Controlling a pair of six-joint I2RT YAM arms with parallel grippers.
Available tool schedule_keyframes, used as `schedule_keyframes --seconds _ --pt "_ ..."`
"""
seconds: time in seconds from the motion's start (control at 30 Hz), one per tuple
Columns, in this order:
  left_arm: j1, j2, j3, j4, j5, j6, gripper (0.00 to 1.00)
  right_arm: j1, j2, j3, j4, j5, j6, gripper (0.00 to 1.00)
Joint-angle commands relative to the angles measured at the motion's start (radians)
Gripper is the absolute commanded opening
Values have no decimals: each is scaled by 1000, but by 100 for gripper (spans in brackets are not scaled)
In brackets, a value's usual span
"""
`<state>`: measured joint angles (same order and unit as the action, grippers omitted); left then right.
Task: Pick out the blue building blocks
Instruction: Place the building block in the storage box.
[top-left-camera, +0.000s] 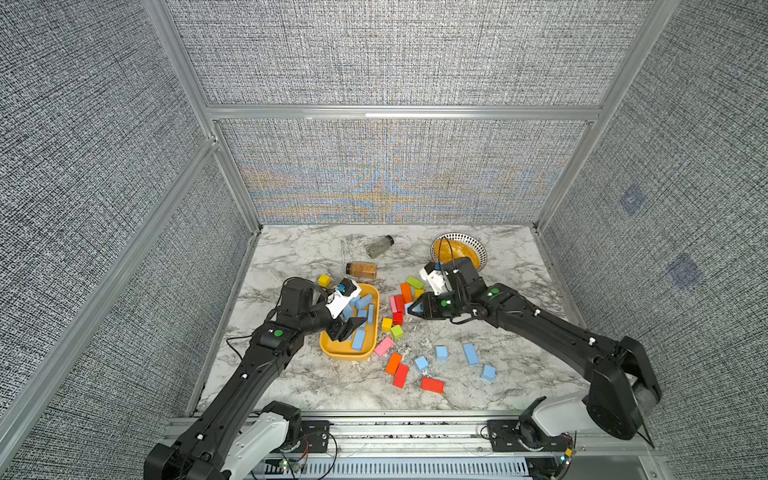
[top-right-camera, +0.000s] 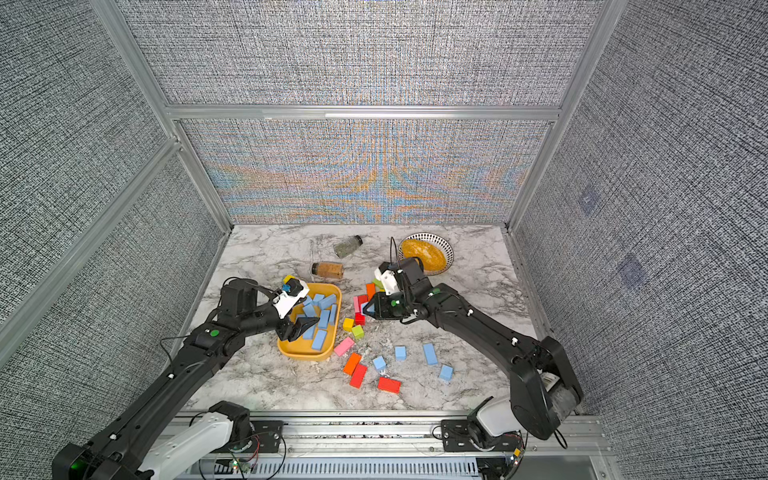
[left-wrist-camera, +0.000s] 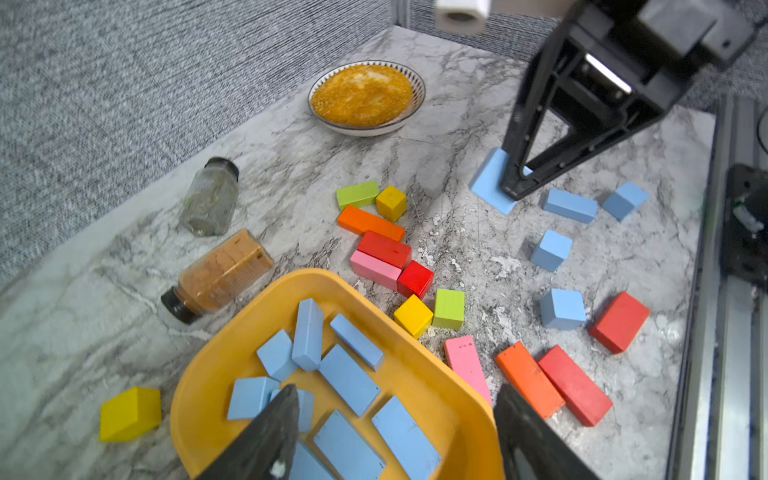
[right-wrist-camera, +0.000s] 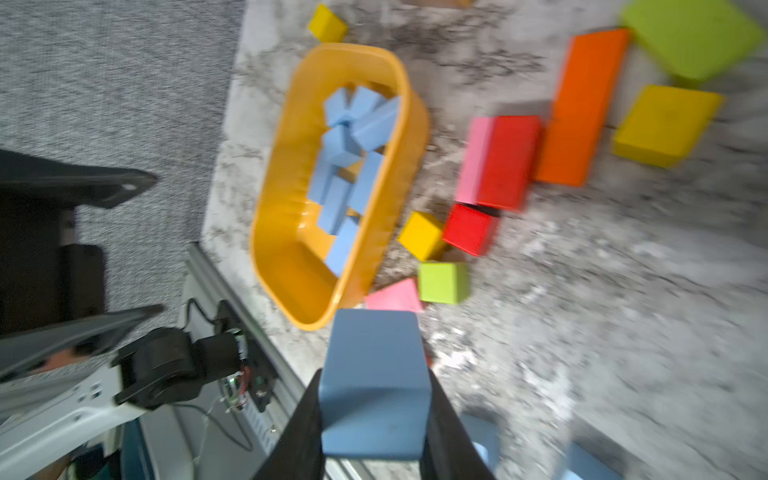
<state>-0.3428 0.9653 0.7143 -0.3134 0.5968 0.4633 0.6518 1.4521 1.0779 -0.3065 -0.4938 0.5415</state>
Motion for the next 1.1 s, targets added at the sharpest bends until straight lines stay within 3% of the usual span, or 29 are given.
schedule_keyframes --seconds 0.0,0.2,0.47,0.83,0.9,0.97,1.07 --pt "-11 14 18 -10 122 216 75 41 15 16 169 -148 35 23" --pt "-36 47 37 14 174 264 75 95 46 4 307 -258 82 24" --pt "-57 71 74 -6 208 352 73 135 109 54 324 -309 94 24" --pt "-67 78 83 -1 207 346 39 142 97 44 337 -296 101 29" --pt "-67 82 85 -4 214 329 30 140 81 42 329 -261 87 41" --pt "-67 76 76 -4 221 324 22 133 56 43 308 -199 66 62" --pt "-66 77 78 -46 205 331 17 96 2 24 278 -123 48 75"
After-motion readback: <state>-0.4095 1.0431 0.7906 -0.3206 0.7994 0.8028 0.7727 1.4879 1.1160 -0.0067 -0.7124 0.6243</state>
